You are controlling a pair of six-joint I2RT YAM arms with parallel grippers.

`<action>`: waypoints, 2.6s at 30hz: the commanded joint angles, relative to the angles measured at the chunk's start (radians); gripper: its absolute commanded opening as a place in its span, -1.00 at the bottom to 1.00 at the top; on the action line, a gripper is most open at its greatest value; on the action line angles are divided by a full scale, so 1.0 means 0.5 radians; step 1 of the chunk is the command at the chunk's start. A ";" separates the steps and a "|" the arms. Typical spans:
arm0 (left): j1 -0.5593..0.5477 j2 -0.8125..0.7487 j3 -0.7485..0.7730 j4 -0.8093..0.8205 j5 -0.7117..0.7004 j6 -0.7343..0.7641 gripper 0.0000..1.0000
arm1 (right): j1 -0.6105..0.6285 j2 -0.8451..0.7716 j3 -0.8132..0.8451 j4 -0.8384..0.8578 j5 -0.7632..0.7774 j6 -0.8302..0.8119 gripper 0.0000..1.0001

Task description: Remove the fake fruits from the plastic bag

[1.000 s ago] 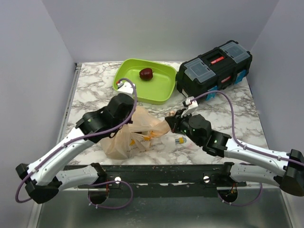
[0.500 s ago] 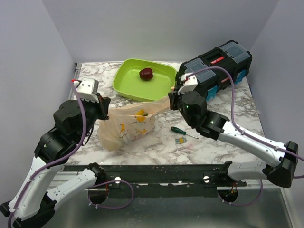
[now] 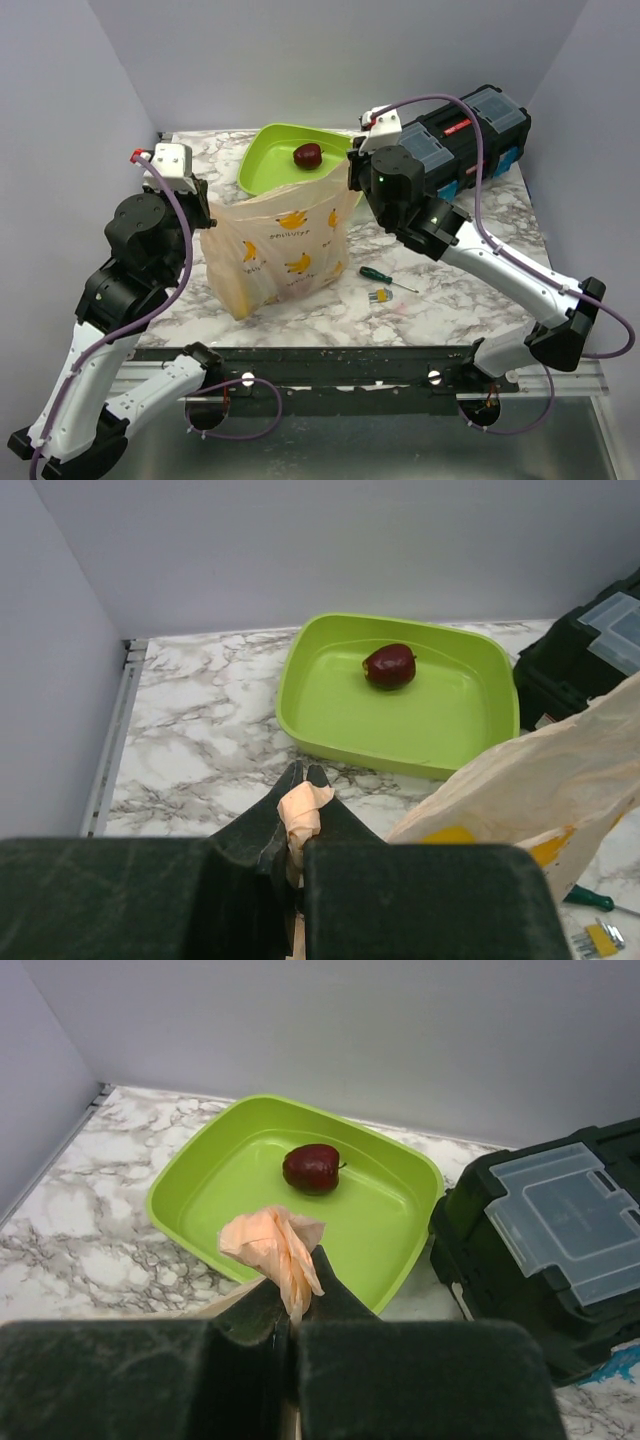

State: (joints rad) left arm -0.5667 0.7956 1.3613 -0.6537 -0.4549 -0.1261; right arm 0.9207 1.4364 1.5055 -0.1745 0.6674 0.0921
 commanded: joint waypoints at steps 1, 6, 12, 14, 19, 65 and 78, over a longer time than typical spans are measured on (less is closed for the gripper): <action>0.129 0.044 -0.002 0.149 0.035 0.044 -1.00 | -0.011 0.029 0.070 -0.047 -0.071 -0.079 -0.94; 0.203 0.039 -0.110 0.190 0.209 -0.024 -1.00 | -0.011 -0.036 -0.063 -0.001 -0.078 -0.086 -0.90; 0.219 -0.123 -0.354 0.087 0.219 -0.186 -1.00 | -0.010 -0.184 -0.429 -0.022 -0.162 0.083 -0.82; 0.219 -0.219 -0.482 0.056 0.261 -0.239 -1.00 | -0.012 -0.213 -0.536 -0.075 -0.194 0.156 -0.81; 0.220 -0.532 -0.748 0.106 0.479 -0.323 -1.00 | -0.012 -0.272 -0.623 -0.236 -0.199 0.224 -0.66; 0.219 -0.811 -0.833 0.041 0.850 -0.424 -1.00 | 0.424 -0.244 -1.140 0.180 -0.433 2.427 1.00; 0.219 -0.823 -0.468 -0.355 0.930 -0.320 0.65 | 0.423 -0.147 -1.228 0.603 -0.601 1.925 -0.57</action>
State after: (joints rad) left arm -0.4637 0.3790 0.9993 -0.7448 -0.0097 -0.3202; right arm 1.1252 1.3853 0.9291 0.0116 0.4374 1.1877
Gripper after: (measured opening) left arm 0.482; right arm 0.283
